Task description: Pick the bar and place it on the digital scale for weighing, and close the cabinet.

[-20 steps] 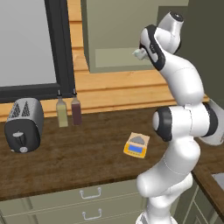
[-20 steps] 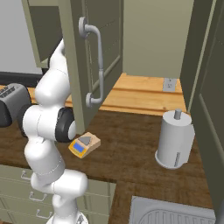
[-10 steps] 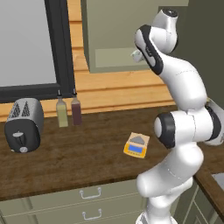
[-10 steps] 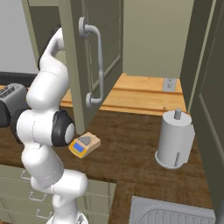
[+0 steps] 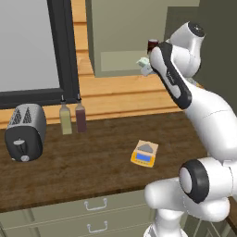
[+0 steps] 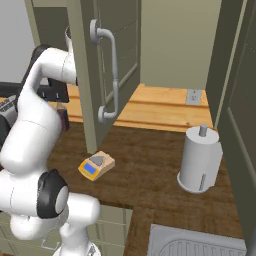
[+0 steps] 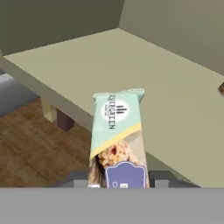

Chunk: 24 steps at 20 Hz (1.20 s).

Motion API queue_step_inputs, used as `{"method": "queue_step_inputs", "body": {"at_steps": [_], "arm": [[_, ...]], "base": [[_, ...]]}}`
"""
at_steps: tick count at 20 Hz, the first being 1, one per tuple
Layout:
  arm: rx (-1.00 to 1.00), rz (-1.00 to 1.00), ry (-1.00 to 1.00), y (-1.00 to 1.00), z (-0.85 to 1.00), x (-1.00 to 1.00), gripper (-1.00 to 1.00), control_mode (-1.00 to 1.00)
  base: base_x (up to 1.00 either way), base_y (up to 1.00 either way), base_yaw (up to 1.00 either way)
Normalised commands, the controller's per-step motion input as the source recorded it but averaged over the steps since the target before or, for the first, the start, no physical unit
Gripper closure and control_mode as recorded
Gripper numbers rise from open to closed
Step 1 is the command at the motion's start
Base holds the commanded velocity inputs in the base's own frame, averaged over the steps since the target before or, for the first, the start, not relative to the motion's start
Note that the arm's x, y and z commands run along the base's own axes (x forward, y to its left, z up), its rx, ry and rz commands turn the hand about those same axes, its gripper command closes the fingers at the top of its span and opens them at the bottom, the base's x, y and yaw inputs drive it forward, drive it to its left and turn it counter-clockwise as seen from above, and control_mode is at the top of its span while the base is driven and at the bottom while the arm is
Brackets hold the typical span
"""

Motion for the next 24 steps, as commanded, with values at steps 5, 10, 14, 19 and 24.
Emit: {"method": "queue_step_inputs", "body": {"at_steps": [5, 10, 14, 19, 24], "arm": [[0.08, 0.00, 0.18, 0.23, -0.27, -1.00, 1.00, -1.00], [-0.01, 0.01, 0.32, 0.14, -0.82, -0.97, 1.00, -1.00], [-0.20, 0.03, 0.29, 0.07, -0.99, -0.29, 1.00, -1.00], [-0.20, 0.07, 0.17, 0.01, -0.99, 0.00, 1.00, -1.00], [-0.06, 0.10, 0.00, -0.03, -0.61, 0.05, 1.00, -1.00]], "base": [[0.00, 0.00, 0.00], [0.00, 0.00, 0.00], [0.00, 0.00, 0.00], [0.00, 0.00, 0.00], [0.00, 0.00, 0.00]]}}
